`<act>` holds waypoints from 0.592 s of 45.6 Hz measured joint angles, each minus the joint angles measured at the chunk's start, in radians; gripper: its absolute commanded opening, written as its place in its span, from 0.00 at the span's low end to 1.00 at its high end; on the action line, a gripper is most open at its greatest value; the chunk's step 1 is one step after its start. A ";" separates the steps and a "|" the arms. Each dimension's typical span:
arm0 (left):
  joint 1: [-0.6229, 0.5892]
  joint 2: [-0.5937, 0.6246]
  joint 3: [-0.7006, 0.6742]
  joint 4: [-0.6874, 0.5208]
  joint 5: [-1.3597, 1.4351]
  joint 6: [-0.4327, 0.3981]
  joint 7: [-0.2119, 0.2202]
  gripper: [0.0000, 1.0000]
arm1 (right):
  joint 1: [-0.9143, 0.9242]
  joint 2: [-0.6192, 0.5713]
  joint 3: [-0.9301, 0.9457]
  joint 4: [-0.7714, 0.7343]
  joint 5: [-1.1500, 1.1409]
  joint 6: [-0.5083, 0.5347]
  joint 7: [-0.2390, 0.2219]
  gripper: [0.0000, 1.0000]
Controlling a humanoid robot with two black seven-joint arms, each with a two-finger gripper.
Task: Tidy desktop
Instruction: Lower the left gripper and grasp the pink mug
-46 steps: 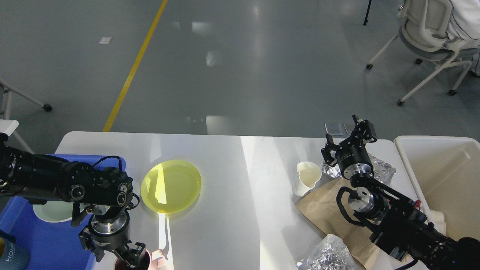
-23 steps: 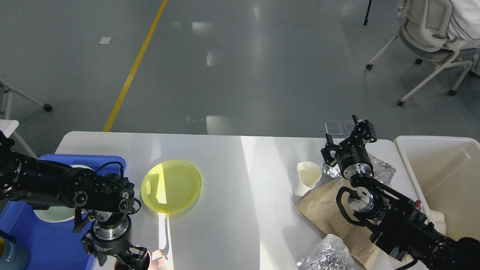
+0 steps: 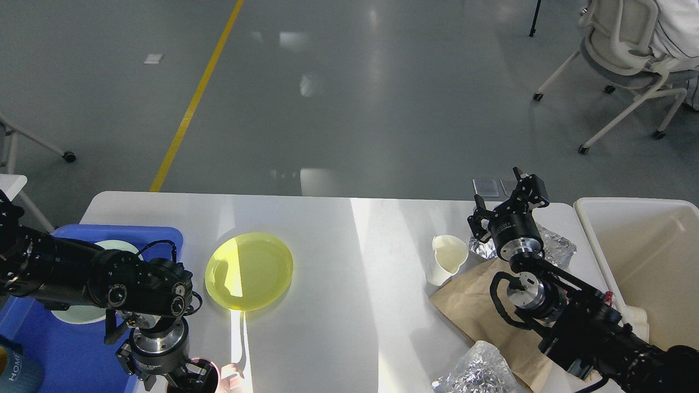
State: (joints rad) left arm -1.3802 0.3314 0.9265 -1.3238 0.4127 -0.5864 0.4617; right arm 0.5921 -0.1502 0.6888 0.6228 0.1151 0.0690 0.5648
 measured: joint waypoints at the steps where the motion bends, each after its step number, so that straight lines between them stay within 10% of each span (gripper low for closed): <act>1: 0.003 0.000 0.000 0.000 0.000 0.009 0.000 0.50 | 0.000 0.000 0.000 0.000 0.000 0.000 0.000 1.00; 27: 0.015 0.000 0.000 0.000 -0.002 0.079 -0.005 0.18 | 0.000 0.000 0.000 0.000 0.000 0.000 0.000 1.00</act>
State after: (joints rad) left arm -1.3652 0.3313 0.9265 -1.3238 0.4111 -0.5073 0.4571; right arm 0.5921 -0.1501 0.6887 0.6228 0.1151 0.0690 0.5648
